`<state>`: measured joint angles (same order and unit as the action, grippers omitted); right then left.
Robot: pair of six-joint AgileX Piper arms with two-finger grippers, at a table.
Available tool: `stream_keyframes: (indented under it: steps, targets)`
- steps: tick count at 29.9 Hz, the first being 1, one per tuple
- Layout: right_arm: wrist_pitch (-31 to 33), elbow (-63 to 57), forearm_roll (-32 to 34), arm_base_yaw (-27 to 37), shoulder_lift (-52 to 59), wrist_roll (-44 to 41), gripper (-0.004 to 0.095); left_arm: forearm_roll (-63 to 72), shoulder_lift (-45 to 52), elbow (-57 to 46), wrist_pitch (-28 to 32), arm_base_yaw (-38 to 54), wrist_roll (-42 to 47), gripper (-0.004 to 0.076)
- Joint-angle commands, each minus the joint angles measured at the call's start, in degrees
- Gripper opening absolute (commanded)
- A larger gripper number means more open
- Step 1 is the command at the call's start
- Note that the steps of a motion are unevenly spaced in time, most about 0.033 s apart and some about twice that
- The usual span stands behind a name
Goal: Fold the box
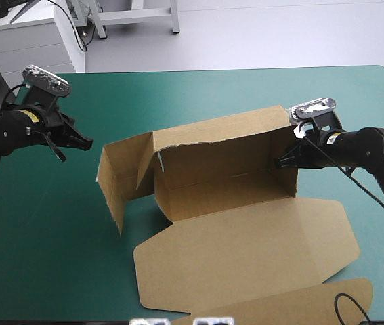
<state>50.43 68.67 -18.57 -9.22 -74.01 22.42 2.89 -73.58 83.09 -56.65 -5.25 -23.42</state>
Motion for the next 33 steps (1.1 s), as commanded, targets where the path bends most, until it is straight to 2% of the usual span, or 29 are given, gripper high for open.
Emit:
stream_keyframes:
  steps: [1, 4, 14, 19, 28, 30, 33]
  targets:
    - [5.1, 3.5, 0.7, 0.0, -1.3, -2.3, -0.0019, 2.0, 2.7, 1.7, 2.7, 2.2, -0.5, 0.0018]
    - [7.9, 5.3, 0.7, 0.0, -4.9, -2.7, -0.0019, 2.2, 4.4, 0.5, 2.5, 2.7, -0.5, 0.0016]
    - [9.0, 13.8, 3.6, 0.0, -16.3, -7.8, -0.0019, 0.5, 10.8, -12.3, 8.0, 2.7, -0.6, 0.0016]
    - [11.2, 19.4, 5.3, 0.0, -22.5, -9.6, -0.0019, 0.9, 13.1, -18.0, 9.7, 2.7, 2.9, 0.0016]
    - [13.3, 26.5, 6.1, 0.0, -30.4, -11.6, -0.0012, 0.8, 14.0, -19.2, 11.3, 2.7, 3.2, 0.0016]
    - [13.6, 26.8, 6.2, 0.0, -31.1, -11.6, 0.0017, 0.8, 14.0, -19.2, 11.3, 2.7, 3.2, 0.0016]
    - [14.4, 27.4, 6.4, 0.0, -31.1, -11.0, 0.0152, 0.5, 14.0, -19.2, 11.4, 2.7, 4.6, 0.0016]
